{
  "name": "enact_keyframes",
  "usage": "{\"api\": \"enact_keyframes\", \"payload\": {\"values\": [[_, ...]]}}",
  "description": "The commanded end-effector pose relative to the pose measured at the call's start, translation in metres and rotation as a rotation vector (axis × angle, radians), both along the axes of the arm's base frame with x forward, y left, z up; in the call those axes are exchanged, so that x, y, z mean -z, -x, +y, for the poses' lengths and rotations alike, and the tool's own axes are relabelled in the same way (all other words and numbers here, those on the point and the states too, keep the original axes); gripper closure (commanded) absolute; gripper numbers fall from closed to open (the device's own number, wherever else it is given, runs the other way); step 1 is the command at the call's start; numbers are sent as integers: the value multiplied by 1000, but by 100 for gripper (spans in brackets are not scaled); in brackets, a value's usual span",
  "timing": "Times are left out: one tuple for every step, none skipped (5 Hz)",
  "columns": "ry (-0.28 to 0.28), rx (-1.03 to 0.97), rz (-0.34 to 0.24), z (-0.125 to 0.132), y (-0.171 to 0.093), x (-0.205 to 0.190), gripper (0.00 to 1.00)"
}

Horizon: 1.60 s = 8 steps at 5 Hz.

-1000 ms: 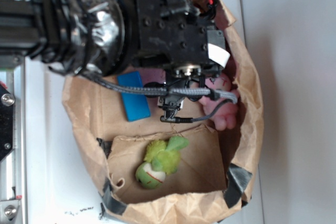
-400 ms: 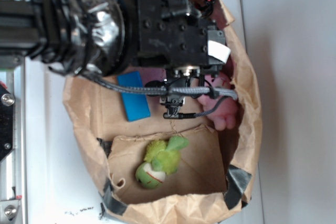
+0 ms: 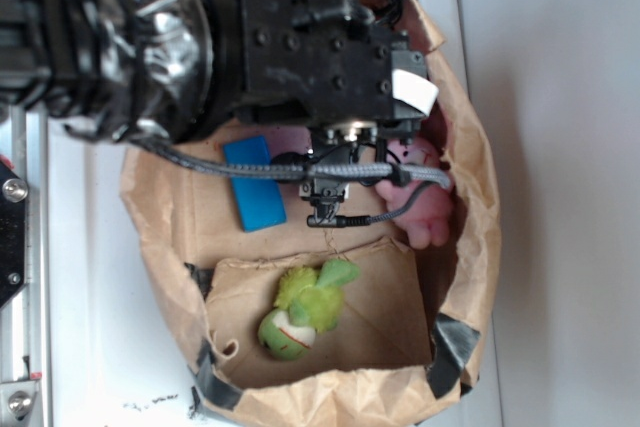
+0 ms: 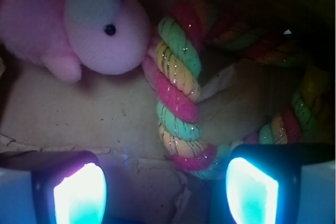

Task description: Grab the multicolored rope.

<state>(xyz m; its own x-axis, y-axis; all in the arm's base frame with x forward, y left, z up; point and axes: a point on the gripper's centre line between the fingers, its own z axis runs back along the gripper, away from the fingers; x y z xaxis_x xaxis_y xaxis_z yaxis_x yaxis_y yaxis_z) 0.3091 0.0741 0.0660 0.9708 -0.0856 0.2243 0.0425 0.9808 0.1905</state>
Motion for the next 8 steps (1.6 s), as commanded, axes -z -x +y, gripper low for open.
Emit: {"api": "enact_keyframes", "payload": {"values": [[-14, 4, -65, 0, -8, -22, 0], [-14, 4, -65, 0, -8, -22, 0], [13, -8, -73, 3, -15, -19, 0], [14, -20, -81, 5, -23, -16, 0], [5, -26, -113, 3, -25, -11, 0], [-9, -24, -136, 4, -30, -7, 0], [-36, -28, -169, 5, -32, 0, 0], [-39, -30, -177, 6, -35, 5, 0]]}}
